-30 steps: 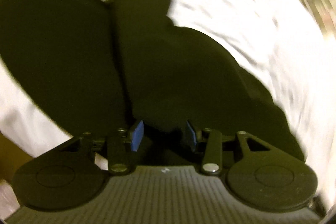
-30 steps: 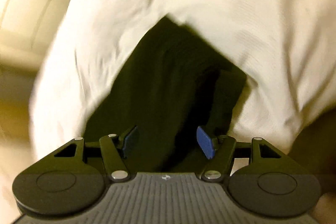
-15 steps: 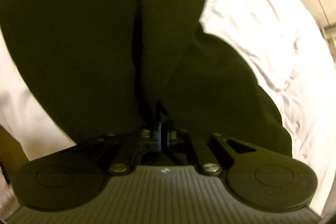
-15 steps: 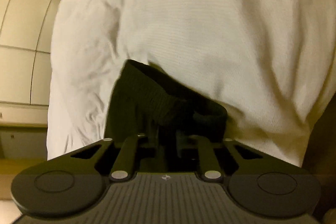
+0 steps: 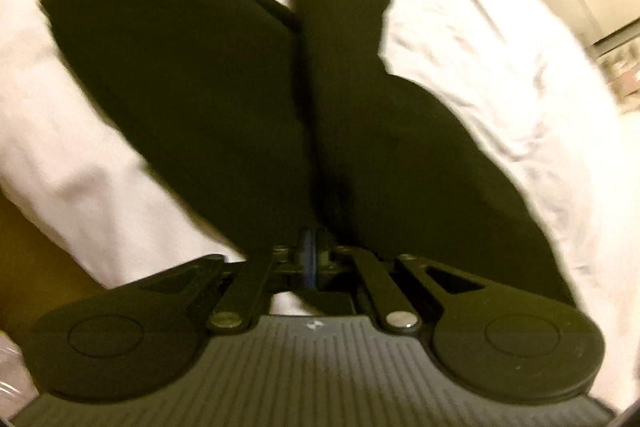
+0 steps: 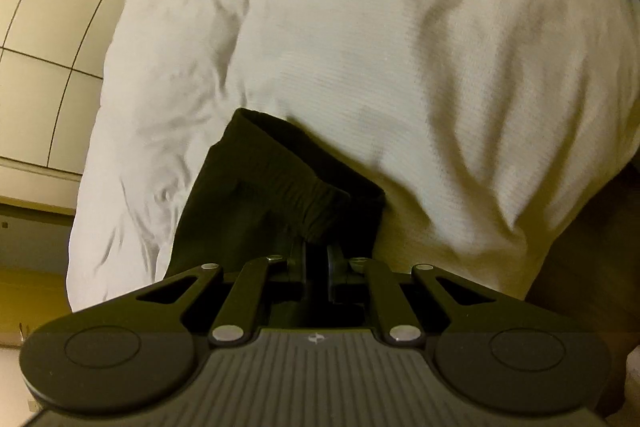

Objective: Fold clothes
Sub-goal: 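Lift the trousers with both grippers and fold the legs toward the waistband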

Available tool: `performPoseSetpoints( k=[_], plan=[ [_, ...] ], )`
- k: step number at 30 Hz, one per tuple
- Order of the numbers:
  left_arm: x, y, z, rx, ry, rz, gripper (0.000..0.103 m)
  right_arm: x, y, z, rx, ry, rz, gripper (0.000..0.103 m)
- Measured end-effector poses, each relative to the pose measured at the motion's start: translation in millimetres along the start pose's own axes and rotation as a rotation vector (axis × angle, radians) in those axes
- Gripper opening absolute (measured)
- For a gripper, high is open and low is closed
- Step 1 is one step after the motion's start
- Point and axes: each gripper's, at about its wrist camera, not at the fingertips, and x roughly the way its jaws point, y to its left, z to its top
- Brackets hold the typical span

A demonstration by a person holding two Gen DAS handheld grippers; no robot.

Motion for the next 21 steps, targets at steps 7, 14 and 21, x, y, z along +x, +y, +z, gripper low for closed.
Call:
performPoseSetpoints(
  k=[7,14,21],
  plan=[
    [29.3,-11.0,14.6,-0.071,-0.005,0.012,0.033,7.9,7.0,4.0,-0.003,0.009,0.001,0.016],
    [45.4,0.3,34.0,-0.081,-0.058,0.091,0.035,13.3,3.3,2.5,0.014,0.022,-0.019,0.024],
    [12.7,-19.6,41.2,0.099,-0.157,0.061,0.002,8.5,11.6,5.8,-0.056,-0.006,-0.027,0.011]
  ],
)
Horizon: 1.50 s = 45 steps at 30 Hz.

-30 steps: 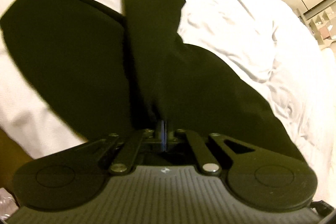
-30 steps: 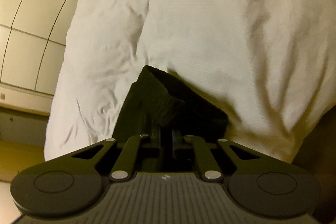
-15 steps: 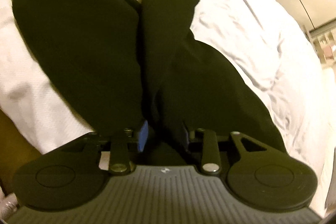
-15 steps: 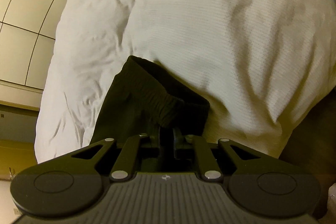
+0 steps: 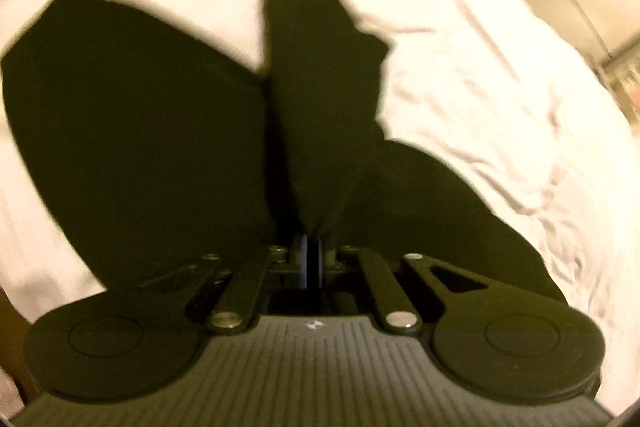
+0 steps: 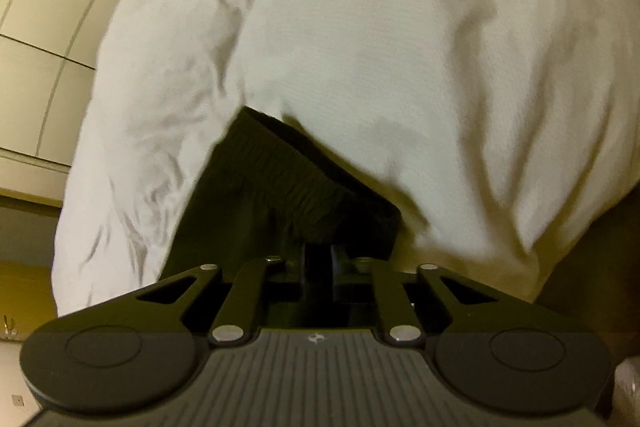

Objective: Fold clothes
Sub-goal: 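Lift the trousers with both grippers and fold the legs toward the waistband, then open both grippers and release the folded black trousers onto the duvet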

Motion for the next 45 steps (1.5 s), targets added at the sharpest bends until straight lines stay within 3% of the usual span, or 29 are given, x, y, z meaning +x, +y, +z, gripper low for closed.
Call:
performPoseSetpoints(
  k=[3,5,11,14,18,20,21,22,23,26,28,31,33,38,42,45],
  plan=[
    [-36.7,2.0,-4.6,0.025,-0.060,-0.026,0.002,-11.3,8.0,2.3,-0.046,-0.008,0.013,0.010],
    [-48.5,5.2,-13.3,0.049,-0.070,-0.004,0.002,-18.2,10.9,2.9,-0.070,-0.006,0.014,0.009],
    [-20.4,20.4,-47.5,0.068,0.006,0.092,0.002,-13.4,-4.4,-2.0,-0.074,0.024,-0.046,0.009],
    [-26.7,18.0,-50.7,0.079,-0.031,0.085,0.002,-17.4,-3.0,-4.7,-0.089,0.006,-0.050,0.008],
    [-4.4,13.8,-60.8,0.148,0.012,0.142,0.003,-3.8,-4.5,-3.1,-0.127,0.038,-0.080,0.010],
    [4.5,10.8,-64.2,0.166,0.033,0.180,0.004,10.8,-6.5,-6.2,-0.146,0.070,-0.134,0.016],
    [6.5,9.2,-65.0,0.170,0.039,0.197,0.007,14.7,-5.1,-8.3,-0.158,0.077,-0.159,0.036],
    [5.9,5.8,-64.6,0.187,0.049,0.211,0.007,17.6,-2.1,-10.4,-0.166,0.097,-0.205,0.064],
    [4.7,2.1,-63.9,0.208,0.059,0.224,0.009,17.8,0.9,-12.5,-0.176,0.110,-0.239,0.071],
    [-15.9,-8.3,-62.2,0.275,0.066,0.253,0.013,5.2,20.1,-23.2,-0.255,0.099,-0.295,0.069],
    [-37.1,-10.3,-61.8,0.289,0.059,0.259,0.021,-6.8,35.6,-30.8,-0.290,0.087,-0.312,0.071],
    [-60.3,-9.5,-54.7,0.303,0.071,0.276,0.023,-19.0,61.7,-48.2,-0.361,0.108,-0.218,0.071],
    [-66.6,-8.0,-46.9,0.316,0.083,0.295,0.022,-9.5,79.9,-65.1,-0.430,0.197,-0.157,0.070],
    [-72.2,6.0,-16.5,0.323,0.119,0.342,0.022,40.9,124.2,-130.7,-0.532,0.440,-0.091,0.054],
    [-61.3,29.8,19.6,0.302,0.150,0.321,0.022,77.2,181.3,-191.8,-0.640,0.559,-0.012,0.053],
    [-41.5,50.9,48.4,0.315,0.199,0.308,0.022,104.9,222.1,-231.4,-0.655,0.596,0.027,0.053]
  ],
)
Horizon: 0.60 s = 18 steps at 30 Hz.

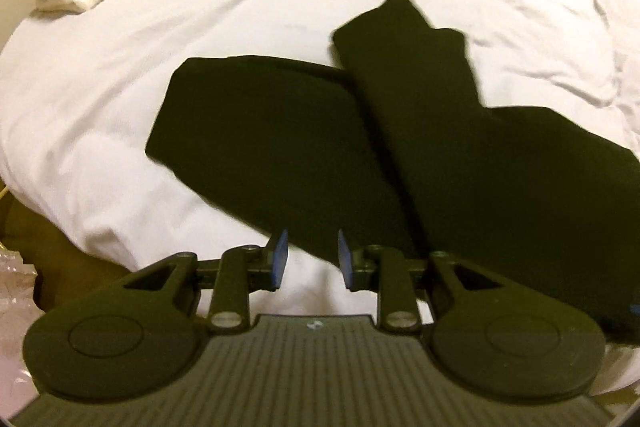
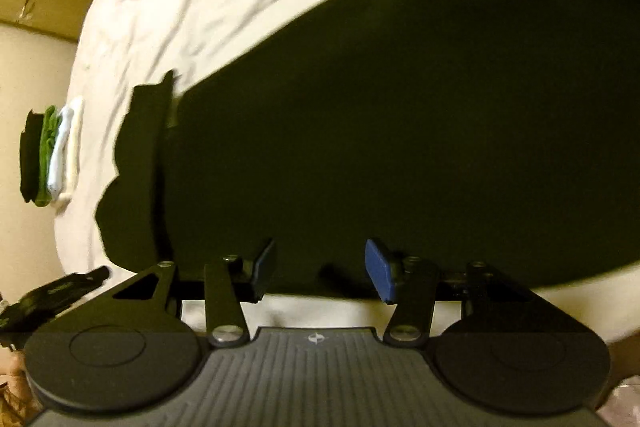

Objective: Fold clothes
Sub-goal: 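Open both grippers and release the folded black trousers onto the duvet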

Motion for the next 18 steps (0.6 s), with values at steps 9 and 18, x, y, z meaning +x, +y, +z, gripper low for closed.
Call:
performPoseSetpoints(
  k=[9,18],
  plan=[
    [42.4,33.0,83.5,0.201,0.036,-0.131,0.023,99.4,115.2,7.3,0.071,0.006,0.093,0.053],
    [69.2,67.8,115.2,0.177,0.091,-0.140,0.023,118.2,141.6,47.9,0.195,-0.164,0.177,0.053]
  ],
)
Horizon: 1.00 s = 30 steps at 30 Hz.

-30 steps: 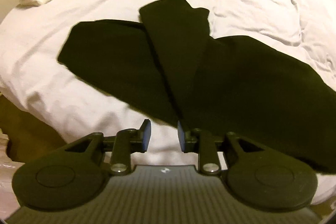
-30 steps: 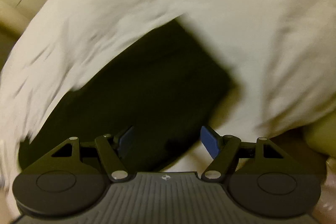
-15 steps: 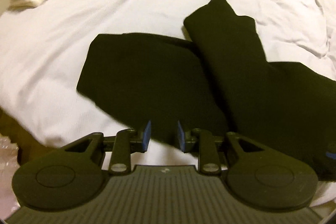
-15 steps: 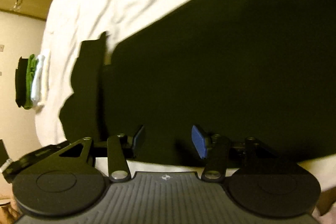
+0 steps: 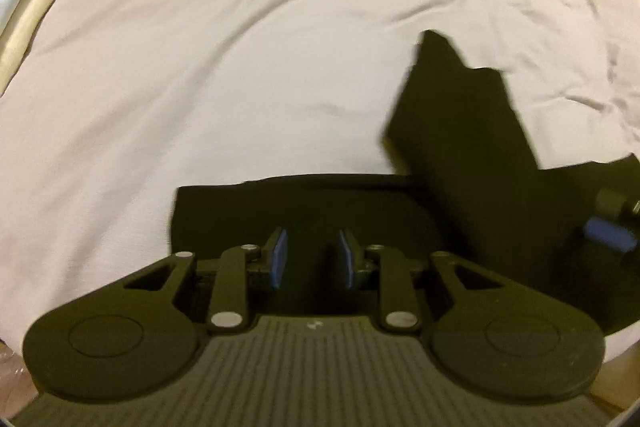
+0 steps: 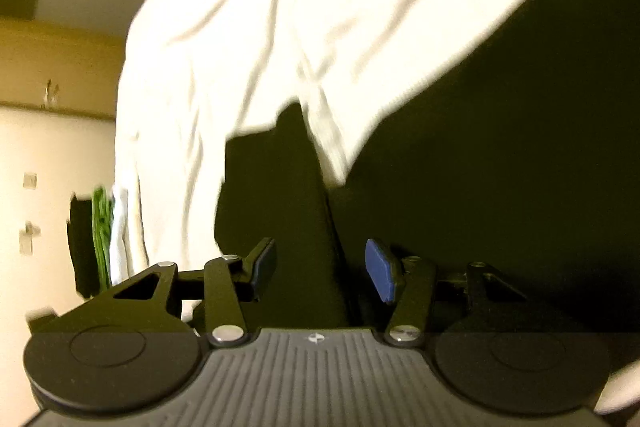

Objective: Fold clothes

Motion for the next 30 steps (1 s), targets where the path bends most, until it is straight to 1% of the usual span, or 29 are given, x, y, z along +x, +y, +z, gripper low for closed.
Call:
performPoseSetpoints(
  k=[4,6,7,9,10,11,12,13,14,17,19,20,21,22,23,24,25,27,28,30],
  plan=[
    [2.6,25.1,7.0,-0.044,0.013,-0.002,0.023,30.7,-3.4,20.4,0.039,-0.018,0.031,0.054],
    [2.1,34.2,9.3,-0.054,0.008,-0.003,0.025,46.7,-5.8,28.8,0.052,-0.024,0.033,0.059],
    [2.7,38.9,9.9,-0.059,0.005,0.002,0.025,55.4,-7.2,32.3,0.053,-0.021,0.030,0.062],
    [4.8,49.0,10.8,-0.079,0.006,0.012,0.025,74.8,-9.0,36.6,0.047,0.009,0.013,0.063],
    [5.3,53.7,10.9,-0.094,0.007,0.015,0.025,82.7,-7.9,37.4,0.031,0.018,-0.001,0.060],
    [4.6,58.5,10.9,-0.107,0.006,0.014,0.025,85.4,-6.6,35.9,0.015,0.024,0.009,0.053],
    [3.7,63.4,10.9,-0.119,0.005,0.011,0.025,86.1,0.1,34.4,-0.022,0.024,0.028,0.028],
    [1.7,67.8,10.1,-0.128,0.003,0.011,0.025,86.8,6.9,33.0,-0.058,0.025,0.047,0.012],
    [-1.1,72.1,8.8,-0.138,0.002,0.014,0.025,84.6,17.4,30.3,-0.112,0.019,0.051,0.011],
    [-15.0,87.4,1.2,-0.177,-0.006,0.011,0.025,68.0,65.0,10.6,-0.361,-0.021,0.070,0.011],
    [-24.1,97.5,-5.8,-0.203,-0.009,0.016,0.025,65.4,99.2,-11.3,-0.549,-0.005,0.074,0.011],
    [-28.9,103.8,-9.4,-0.215,-0.009,0.020,0.025,67.3,112.4,-26.1,-0.626,0.028,0.089,0.011],
    [-33.0,109.3,-14.0,-0.229,-0.009,0.023,0.026,69.2,125.5,-40.9,-0.703,0.061,0.103,0.014],
    [-35.8,114.1,-18.2,-0.242,-0.006,0.021,0.026,75.3,134.3,-57.3,-0.750,0.124,0.127,0.021],
    [-37.4,117.7,-22.7,-0.254,-0.001,0.017,0.026,83.2,139.4,-72.3,-0.775,0.190,0.140,0.027],
    [-38.2,120.3,-27.7,-0.267,0.004,0.009,0.026,92.1,142.1,-87.5,-0.801,0.264,0.145,0.044],
    [-38.2,120.8,-32.2,-0.276,0.008,-0.001,0.026,99.5,143.6,-101.7,-0.831,0.326,0.132,0.057],
    [-38.8,118.7,-40.1,-0.293,0.006,-0.046,0.027,104.7,137.7,-121.1,-0.859,0.377,0.082,0.058],
    [-39.1,117.3,-44.8,-0.305,0.001,-0.079,0.028,106.3,131.6,-124.2,-0.839,0.401,0.064,0.058],
    [-34.5,113.0,-54.1,-0.329,-0.011,-0.140,0.030,100.2,116.0,-120.8,-0.788,0.400,0.022,0.058]
  ],
)
